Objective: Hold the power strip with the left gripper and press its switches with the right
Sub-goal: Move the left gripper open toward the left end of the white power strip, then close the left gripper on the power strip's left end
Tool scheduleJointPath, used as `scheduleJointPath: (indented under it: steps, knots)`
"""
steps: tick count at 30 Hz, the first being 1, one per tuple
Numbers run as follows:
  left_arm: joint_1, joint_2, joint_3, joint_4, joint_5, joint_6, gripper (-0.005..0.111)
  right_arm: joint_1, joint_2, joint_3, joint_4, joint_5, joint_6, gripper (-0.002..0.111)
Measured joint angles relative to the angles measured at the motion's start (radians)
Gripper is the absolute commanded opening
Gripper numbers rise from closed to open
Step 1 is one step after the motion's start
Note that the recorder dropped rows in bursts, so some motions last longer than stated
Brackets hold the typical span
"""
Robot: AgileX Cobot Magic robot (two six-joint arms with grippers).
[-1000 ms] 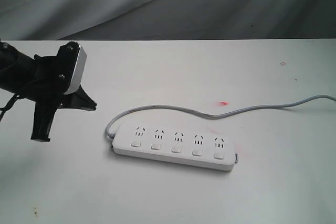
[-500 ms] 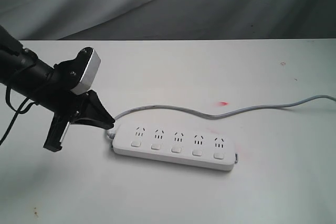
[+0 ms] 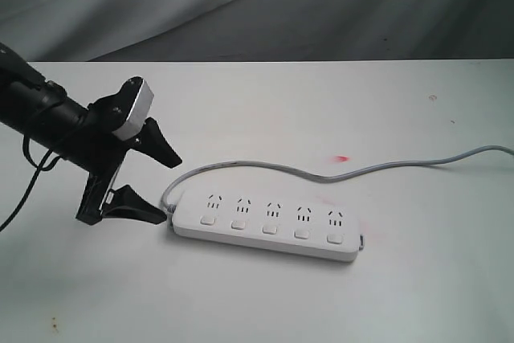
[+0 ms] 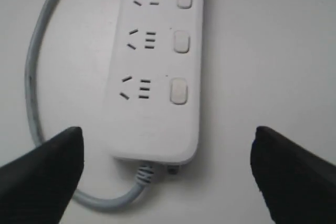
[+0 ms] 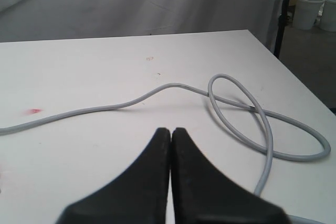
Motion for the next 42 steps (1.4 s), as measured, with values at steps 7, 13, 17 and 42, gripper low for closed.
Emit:
scheduleJointPath:
  steps: [7, 13, 17, 42]
  knots:
    - [0.005, 0.097, -0.156, 0.037, 0.077, 0.000, 0.082, 0.000, 0.000, 0.000, 0.000, 0.000, 0.000, 0.000]
    - [0.014, 0.128, -0.180, 0.020, 0.160, 0.000, 0.082, 0.000, 0.000, 0.000, 0.000, 0.000, 0.000, 0.000]
    - [0.022, 0.144, -0.183, -0.016, 0.188, 0.000, 0.082, 0.000, 0.000, 0.000, 0.000, 0.000, 0.000, 0.000]
    - [-0.034, 0.340, -0.335, 0.047, 0.192, 0.000, 0.082, 0.000, 0.000, 0.000, 0.000, 0.000, 0.000, 0.000]
